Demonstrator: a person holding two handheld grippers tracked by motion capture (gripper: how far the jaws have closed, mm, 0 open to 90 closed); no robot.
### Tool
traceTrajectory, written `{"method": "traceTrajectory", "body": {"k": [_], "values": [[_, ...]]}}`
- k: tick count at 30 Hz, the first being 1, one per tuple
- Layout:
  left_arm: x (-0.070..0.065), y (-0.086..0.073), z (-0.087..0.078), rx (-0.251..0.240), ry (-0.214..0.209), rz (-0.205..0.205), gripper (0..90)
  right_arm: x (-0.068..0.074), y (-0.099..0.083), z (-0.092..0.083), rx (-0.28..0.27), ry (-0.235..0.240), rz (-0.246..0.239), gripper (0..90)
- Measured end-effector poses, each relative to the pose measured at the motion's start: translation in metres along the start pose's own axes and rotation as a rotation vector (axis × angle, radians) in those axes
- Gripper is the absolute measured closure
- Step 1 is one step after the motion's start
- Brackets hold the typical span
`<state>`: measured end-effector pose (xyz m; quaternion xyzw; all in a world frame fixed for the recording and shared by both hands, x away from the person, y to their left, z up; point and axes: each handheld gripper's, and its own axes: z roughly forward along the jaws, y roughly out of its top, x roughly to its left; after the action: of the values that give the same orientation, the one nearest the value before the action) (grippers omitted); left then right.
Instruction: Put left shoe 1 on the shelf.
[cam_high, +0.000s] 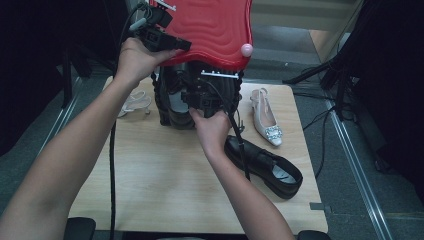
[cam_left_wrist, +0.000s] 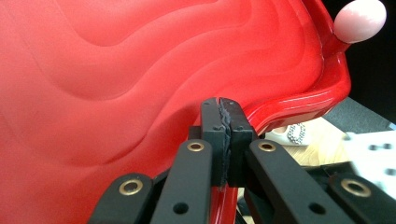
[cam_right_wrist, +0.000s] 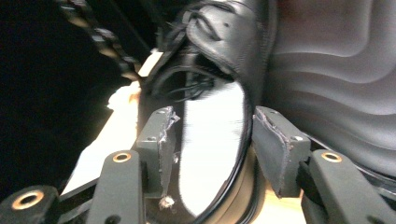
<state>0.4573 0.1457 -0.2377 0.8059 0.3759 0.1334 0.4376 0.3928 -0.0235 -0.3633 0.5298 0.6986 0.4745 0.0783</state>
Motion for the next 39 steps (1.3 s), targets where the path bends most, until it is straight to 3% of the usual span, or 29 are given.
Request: {"method": "traceTrajectory", "body": {"k": [3,4,5,7,8,9,10,12,15,18,21,28,31,36,39], "values": [[0.0,0.0,-0.001,0.004,0.001,0.0,89.9,0.002,-0.004,-0.019,-0.015,0.047,-0.047,64.8],[0.0,0.0,-0.001,0.003,-0.002,-0.005,89.9,0.002,-0.004,-0.019,-0.015,0.047,-0.047,64.8],[0.001,0.0,0.0,0.004,0.0,-0.006,89.9,0.004,-0.013,-0.03,-0.007,0.08,-0.077,71.7],[0.0,0.0,0.0,0.004,0.003,-0.007,89.9,0.004,-0.017,-0.033,-0.001,0.087,-0.088,75.3],[0.0,0.0,0.0,0.007,0.007,0.0,90.0,0.003,-0.028,-0.036,0.014,0.098,-0.115,79.2],[0.0,0.0,0.0,0.007,0.007,0.0,90.0,0.003,-0.028,-0.036,0.014,0.098,-0.115,79.2],[0.0,0.0,-0.001,0.01,0.008,0.004,90.0,0.0,-0.042,-0.035,0.044,0.103,-0.164,85.3],[0.0,0.0,-0.001,0.01,0.011,0.003,90.0,-0.003,-0.058,-0.033,0.064,0.094,-0.187,88.4],[0.001,0.0,-0.001,0.016,0.015,0.001,89.9,-0.01,-0.076,-0.027,0.087,0.127,-0.16,90.0],[0.001,-0.001,-0.002,0.021,0.016,0.007,90.0,-0.013,-0.087,-0.017,0.125,0.133,-0.171,90.0],[0.002,-0.001,-0.002,0.017,0.008,0.001,90.0,-0.012,-0.089,-0.008,0.142,0.123,-0.179,90.0],[0.003,-0.001,-0.002,0.018,0.003,0.0,90.0,-0.009,-0.08,0.006,0.112,0.091,-0.206,90.0],[0.003,-0.001,-0.002,0.019,0.0,0.0,90.0,-0.008,-0.075,0.007,0.113,0.128,-0.174,90.0],[0.003,-0.001,-0.003,0.026,0.006,0.004,90.0,0.002,-0.069,0.011,0.12,0.117,-0.216,90.0],[0.004,-0.002,-0.003,0.028,0.009,0.005,90.0,0.002,-0.064,0.017,0.124,0.117,-0.208,90.0]]}}
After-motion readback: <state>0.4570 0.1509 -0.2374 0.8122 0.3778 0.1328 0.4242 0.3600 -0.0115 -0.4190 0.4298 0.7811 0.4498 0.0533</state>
